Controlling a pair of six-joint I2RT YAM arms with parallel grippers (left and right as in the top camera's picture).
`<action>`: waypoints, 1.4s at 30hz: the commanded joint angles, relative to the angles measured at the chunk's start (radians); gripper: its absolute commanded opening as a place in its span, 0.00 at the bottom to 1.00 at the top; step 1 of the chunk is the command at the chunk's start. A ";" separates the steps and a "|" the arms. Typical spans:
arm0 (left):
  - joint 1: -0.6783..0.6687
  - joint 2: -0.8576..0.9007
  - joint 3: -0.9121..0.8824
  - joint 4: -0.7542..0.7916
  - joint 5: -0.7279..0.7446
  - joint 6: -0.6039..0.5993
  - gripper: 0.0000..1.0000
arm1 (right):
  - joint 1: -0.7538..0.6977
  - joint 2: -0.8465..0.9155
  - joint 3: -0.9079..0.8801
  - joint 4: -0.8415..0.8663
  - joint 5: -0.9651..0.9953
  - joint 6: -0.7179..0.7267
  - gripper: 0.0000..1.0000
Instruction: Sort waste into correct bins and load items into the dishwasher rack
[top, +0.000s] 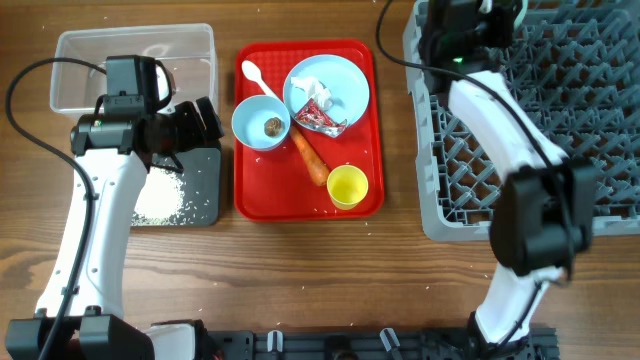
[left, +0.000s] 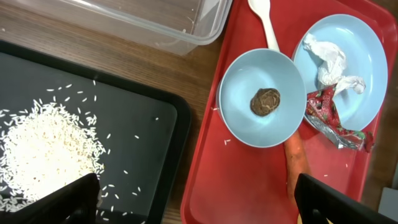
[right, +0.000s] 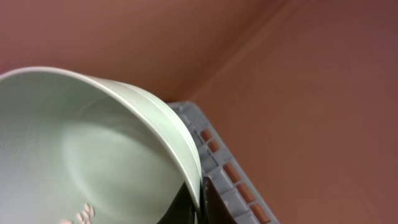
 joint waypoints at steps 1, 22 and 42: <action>0.008 0.006 0.001 0.002 -0.003 0.009 1.00 | 0.003 0.106 0.003 0.159 0.120 -0.219 0.04; 0.008 0.006 0.001 0.041 -0.015 0.010 1.00 | 0.056 0.160 -0.031 -0.116 0.011 -0.058 0.08; 0.008 0.006 0.001 0.044 -0.022 0.010 1.00 | 0.310 -0.201 0.005 -0.422 -0.433 0.077 0.95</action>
